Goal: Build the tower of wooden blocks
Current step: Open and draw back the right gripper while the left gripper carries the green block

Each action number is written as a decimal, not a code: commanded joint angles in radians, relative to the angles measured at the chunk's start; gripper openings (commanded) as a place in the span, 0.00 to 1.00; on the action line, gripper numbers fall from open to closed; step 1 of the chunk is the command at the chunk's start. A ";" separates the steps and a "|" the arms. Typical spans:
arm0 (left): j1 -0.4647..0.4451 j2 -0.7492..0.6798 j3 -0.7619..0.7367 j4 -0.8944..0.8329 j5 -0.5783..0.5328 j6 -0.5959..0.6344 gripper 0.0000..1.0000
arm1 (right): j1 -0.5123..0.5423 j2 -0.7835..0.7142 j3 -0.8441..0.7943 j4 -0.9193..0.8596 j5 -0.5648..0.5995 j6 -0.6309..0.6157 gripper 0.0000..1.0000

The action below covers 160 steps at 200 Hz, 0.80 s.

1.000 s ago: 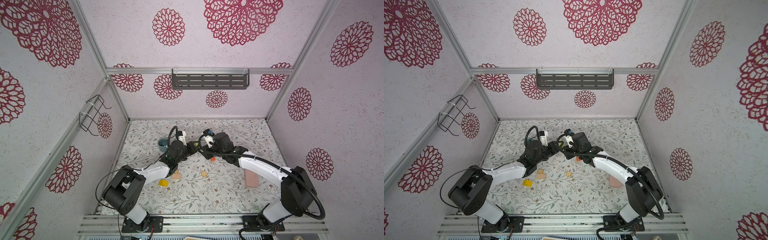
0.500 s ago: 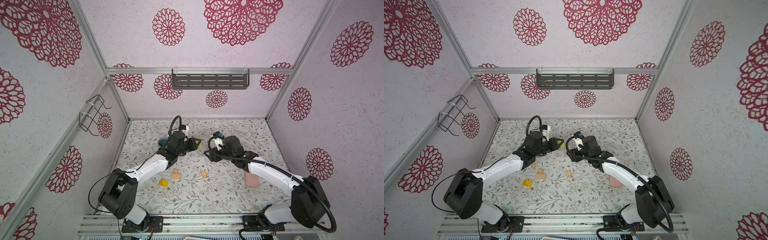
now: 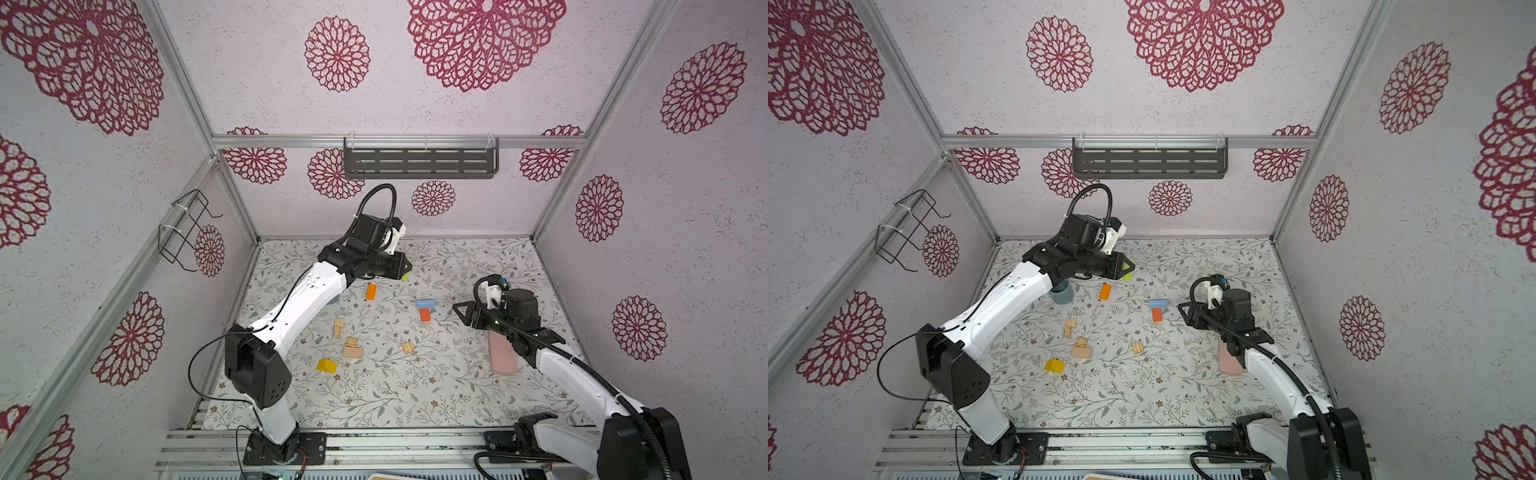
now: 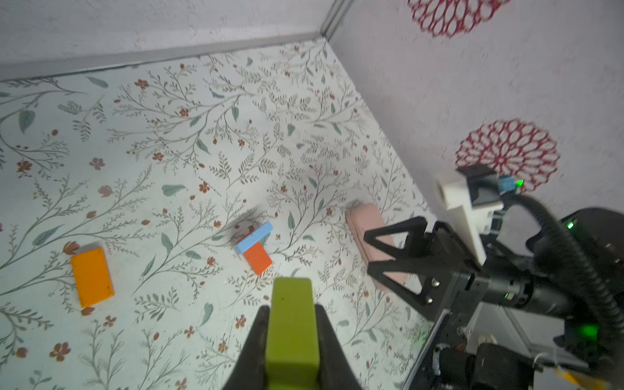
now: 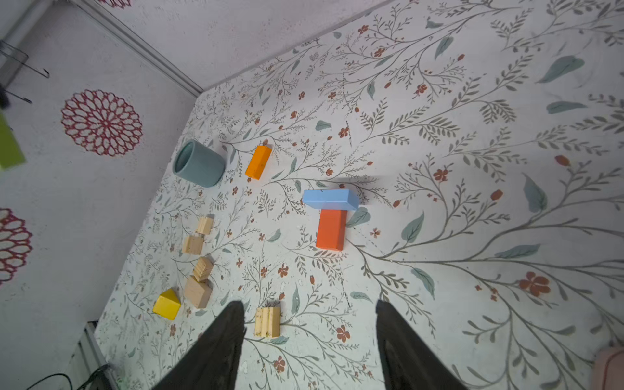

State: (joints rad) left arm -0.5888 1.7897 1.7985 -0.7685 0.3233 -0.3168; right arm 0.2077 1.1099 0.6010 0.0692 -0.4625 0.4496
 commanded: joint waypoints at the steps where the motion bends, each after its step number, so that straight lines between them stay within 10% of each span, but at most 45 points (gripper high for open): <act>1: -0.050 0.096 0.131 -0.269 -0.004 0.177 0.00 | -0.043 -0.039 -0.008 0.074 -0.092 0.055 0.65; 44: -0.121 0.284 0.198 -0.472 -0.149 0.260 0.00 | -0.148 -0.059 -0.052 0.106 -0.160 0.088 0.64; 160: -0.092 0.446 0.037 -0.258 -0.351 0.104 0.00 | -0.154 -0.012 -0.083 0.152 -0.157 0.103 0.62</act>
State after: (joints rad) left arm -0.6907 2.1994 1.8301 -1.0916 0.0299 -0.1875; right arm 0.0559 1.0920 0.5152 0.1814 -0.6071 0.5438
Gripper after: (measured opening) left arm 0.186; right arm 0.620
